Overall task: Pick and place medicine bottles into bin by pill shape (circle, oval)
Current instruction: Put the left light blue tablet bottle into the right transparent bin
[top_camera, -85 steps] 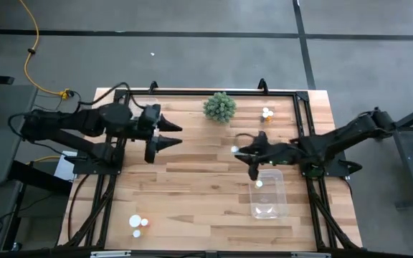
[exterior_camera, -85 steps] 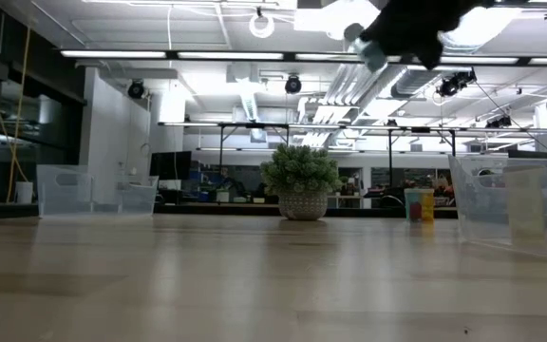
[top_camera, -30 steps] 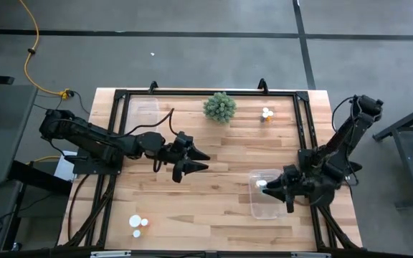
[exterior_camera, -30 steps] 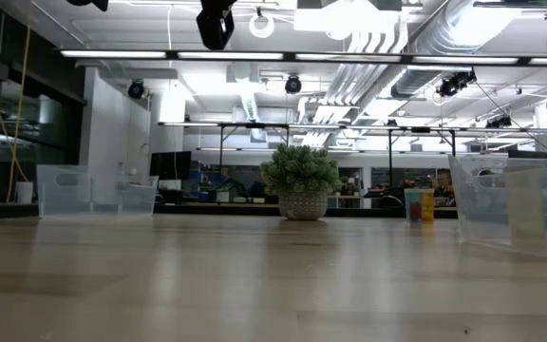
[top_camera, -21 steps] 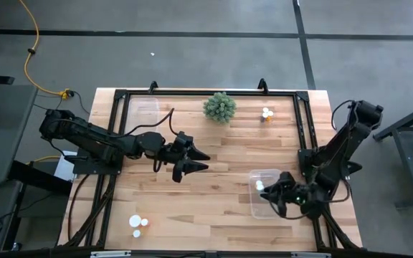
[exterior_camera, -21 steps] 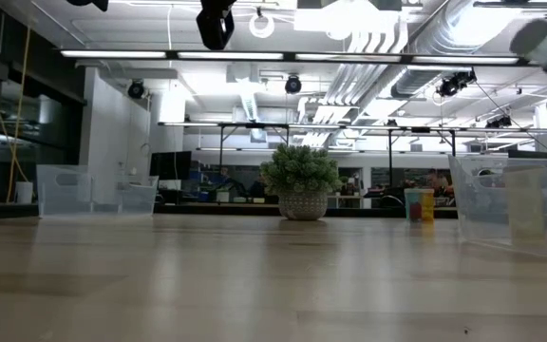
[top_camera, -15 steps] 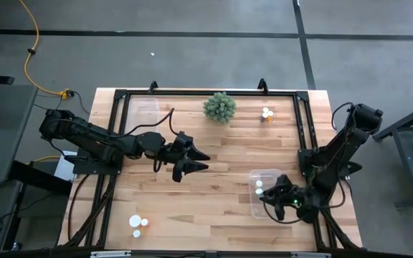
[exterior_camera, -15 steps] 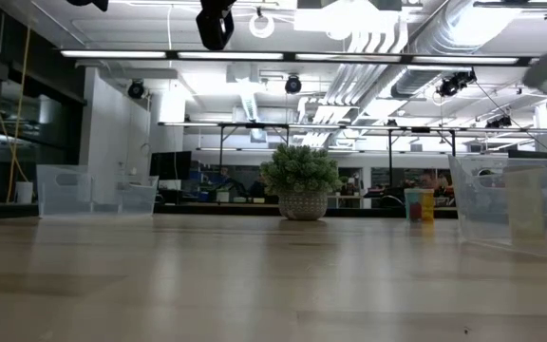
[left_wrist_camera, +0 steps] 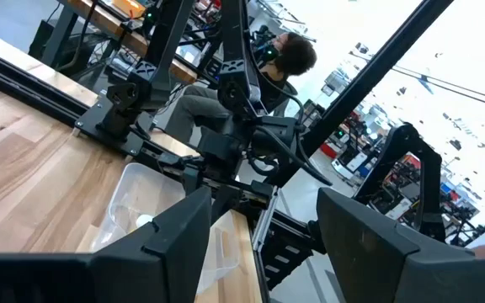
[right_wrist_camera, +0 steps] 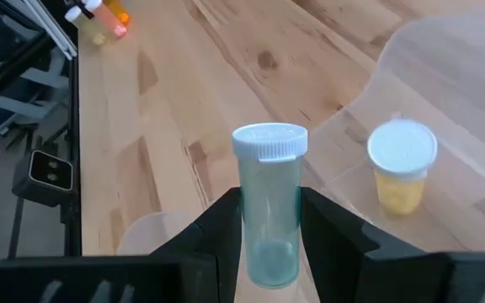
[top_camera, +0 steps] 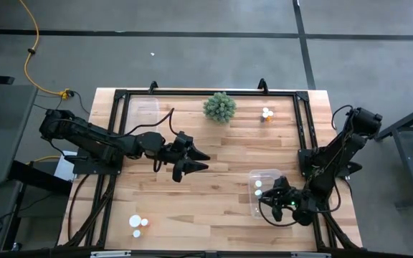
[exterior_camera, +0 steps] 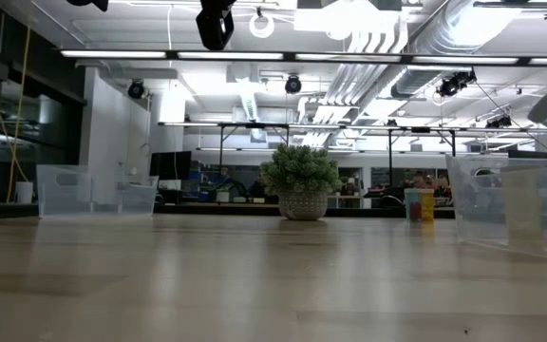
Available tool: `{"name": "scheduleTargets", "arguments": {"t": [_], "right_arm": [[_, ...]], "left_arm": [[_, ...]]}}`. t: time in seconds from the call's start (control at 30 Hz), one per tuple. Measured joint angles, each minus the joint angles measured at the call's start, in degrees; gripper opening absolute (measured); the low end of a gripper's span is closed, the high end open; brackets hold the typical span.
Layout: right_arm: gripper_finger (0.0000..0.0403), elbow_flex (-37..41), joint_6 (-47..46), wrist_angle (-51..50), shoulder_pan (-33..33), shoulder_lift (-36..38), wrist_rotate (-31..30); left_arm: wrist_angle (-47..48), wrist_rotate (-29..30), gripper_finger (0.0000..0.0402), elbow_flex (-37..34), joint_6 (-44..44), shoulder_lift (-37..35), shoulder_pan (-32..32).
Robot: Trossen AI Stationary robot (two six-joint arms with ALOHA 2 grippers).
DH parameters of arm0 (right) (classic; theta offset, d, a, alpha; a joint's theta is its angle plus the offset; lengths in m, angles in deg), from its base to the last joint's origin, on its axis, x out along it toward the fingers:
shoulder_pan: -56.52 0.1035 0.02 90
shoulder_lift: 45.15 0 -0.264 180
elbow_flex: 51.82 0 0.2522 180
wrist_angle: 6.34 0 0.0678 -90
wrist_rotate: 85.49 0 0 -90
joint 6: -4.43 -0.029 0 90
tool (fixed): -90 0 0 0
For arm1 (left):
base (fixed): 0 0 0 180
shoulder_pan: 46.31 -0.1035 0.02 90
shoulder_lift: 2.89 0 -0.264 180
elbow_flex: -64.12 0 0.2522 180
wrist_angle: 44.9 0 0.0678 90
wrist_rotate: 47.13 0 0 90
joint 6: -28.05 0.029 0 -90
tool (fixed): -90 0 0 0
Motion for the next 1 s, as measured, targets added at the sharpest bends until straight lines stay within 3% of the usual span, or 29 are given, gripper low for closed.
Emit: {"name": "scheduleTargets", "arguments": {"t": [0.33,0.53,0.73,1.0], "right_arm": [[0.0103,0.00,-0.05,0.20,0.00,-0.02,-1.28],[0.0103,0.00,1.27,4.12,-0.02,1.64,-4.32],[0.0103,0.00,11.74,10.64,-0.80,7.41,-13.17],[0.0103,0.00,31.97,20.17,-7.69,12.55,-11.54]], "left_arm": [[0.54,1.90,0.0204,0.66,0.56,1.98,0.02],[6.70,-0.46,0.0204,8.34,9.15,6.87,0.82],[12.36,-1.66,0.0204,16.77,17.38,12.25,1.01],[12.60,-5.31,0.0198,24.13,23.81,20.25,0.27]]}}
